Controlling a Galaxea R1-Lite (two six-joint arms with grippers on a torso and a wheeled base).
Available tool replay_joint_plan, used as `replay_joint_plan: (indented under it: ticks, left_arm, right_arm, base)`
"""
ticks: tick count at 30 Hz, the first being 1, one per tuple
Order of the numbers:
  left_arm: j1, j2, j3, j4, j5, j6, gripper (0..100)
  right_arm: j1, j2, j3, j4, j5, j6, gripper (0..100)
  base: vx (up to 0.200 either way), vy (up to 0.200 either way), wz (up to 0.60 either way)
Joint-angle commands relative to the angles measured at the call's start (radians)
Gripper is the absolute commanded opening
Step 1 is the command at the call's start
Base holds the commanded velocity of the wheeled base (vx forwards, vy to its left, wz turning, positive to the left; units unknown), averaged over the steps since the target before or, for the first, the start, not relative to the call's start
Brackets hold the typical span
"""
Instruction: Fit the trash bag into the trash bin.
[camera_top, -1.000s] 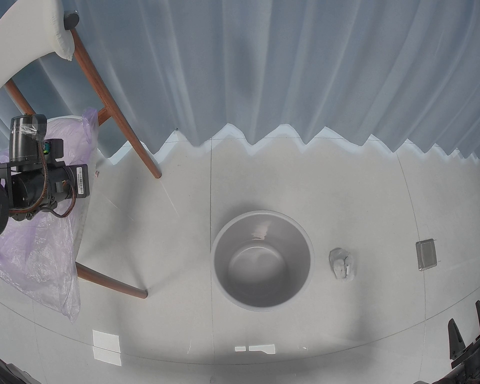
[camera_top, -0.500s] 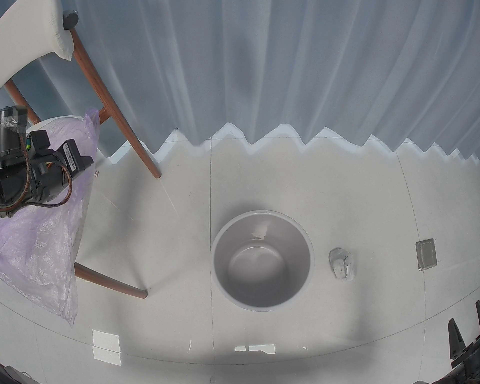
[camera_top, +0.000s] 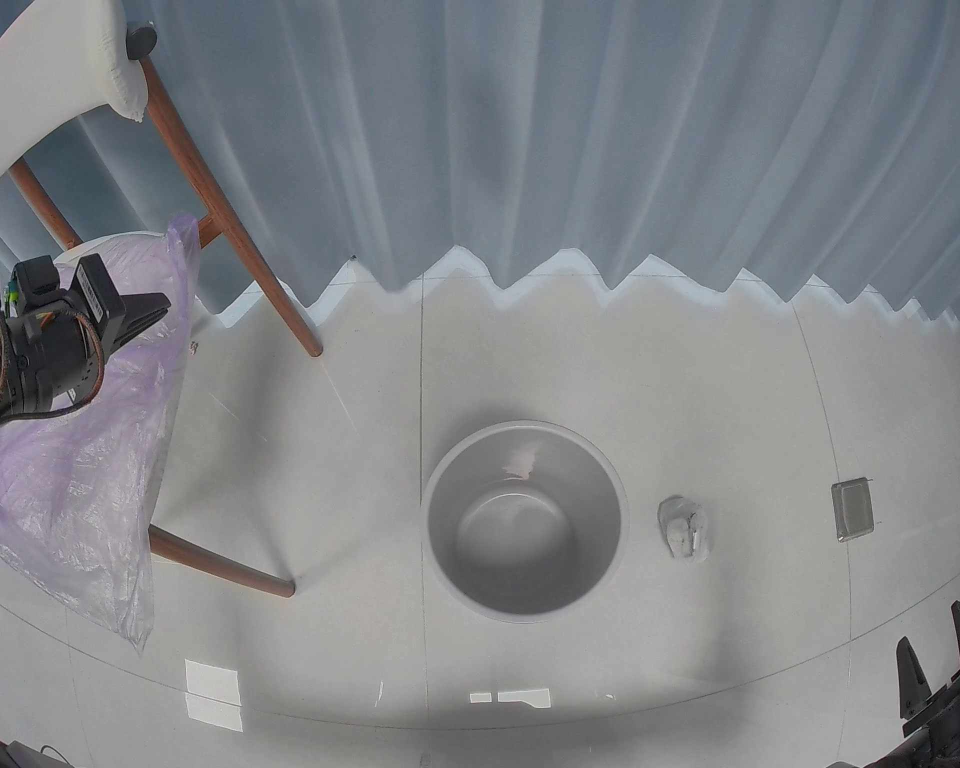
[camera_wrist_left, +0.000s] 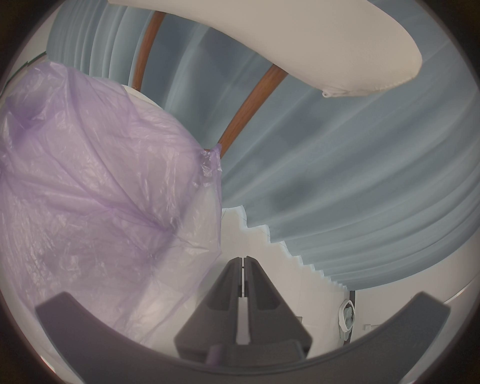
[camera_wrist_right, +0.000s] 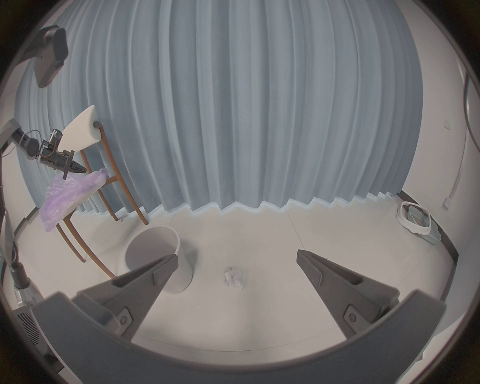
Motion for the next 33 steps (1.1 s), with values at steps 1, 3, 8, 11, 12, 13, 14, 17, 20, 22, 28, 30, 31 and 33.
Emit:
replay_joint_plan:
  ticks: [1,3,8,11,12,13,14,17,20,22,28,30,31,33]
  left_arm:
    - [-0.001,-0.032,0.023,-0.004,0.0,-0.004,0]
    - [0.009,-0.032,0.031,-0.004,0.007,-0.004,0]
    - [0.009,-0.057,0.051,-0.003,0.045,0.062,0]
    - [-0.014,-0.077,0.08,0.004,0.065,0.209,0]
    - [-0.03,-0.077,0.084,0.005,0.07,0.266,0]
    - [-0.057,-0.075,0.084,0.011,0.082,0.338,0]
    - [-0.057,-0.075,0.084,0.011,0.082,0.338,0]
    - [-0.132,-0.038,0.043,0.128,0.249,0.587,0]
    - [-0.168,-0.012,0.015,0.151,0.341,0.723,0]
    - [-0.178,0.0,-0.002,0.151,0.349,0.768,0]
    - [-0.267,0.037,-0.037,0.163,0.485,0.89,100]
    - [-0.287,0.066,-0.055,0.165,0.545,0.893,100]
    - [-0.29,0.072,-0.057,0.162,0.573,0.896,100]
    - [-0.297,0.075,-0.06,0.16,0.6,0.898,100]
  right_arm:
    - [0.0,-0.015,0.018,0.0,-0.001,0.001,100]
    - [0.0,-0.017,0.018,0.0,-0.001,0.001,100]
    - [0.0,-0.017,0.018,0.0,-0.003,0.002,100]
    - [0.0,-0.015,0.018,0.0,-0.003,0.002,100]
    - [0.0,-0.015,0.018,0.0,-0.003,0.002,100]
    - [0.0,-0.017,0.018,0.0,-0.003,0.002,100]
    - [0.0,-0.017,0.018,0.0,-0.003,0.002,100]
    - [0.0,-0.015,0.018,0.0,-0.003,0.002,100]
    - [0.0,-0.017,0.018,0.0,-0.003,0.002,100]
    - [0.0,-0.015,0.018,0.0,-0.003,0.002,100]
    - [0.0,-0.017,0.018,0.0,-0.003,0.002,100]
    - [0.0,-0.015,0.018,0.0,-0.003,0.002,100]
    - [0.0,-0.017,0.018,0.0,-0.003,0.002,100]
    - [0.0,-0.015,0.018,0.0,-0.003,0.002,100]
  base:
    - [0.0,0.0,0.0]
    - [0.0,0.0,0.0]
    - [0.0,0.0,0.0]
    - [0.0,0.0,0.0]
    - [0.0,0.0,0.0]
    - [0.0,0.0,0.0]
    - [0.0,0.0,0.0]
    - [0.0,0.0,0.0]
    - [0.0,0.0,0.0]
    - [0.0,0.0,0.0]
    - [0.0,0.0,0.0]
    - [0.0,0.0,0.0]
    - [0.0,0.0,0.0]
    - [0.0,0.0,0.0]
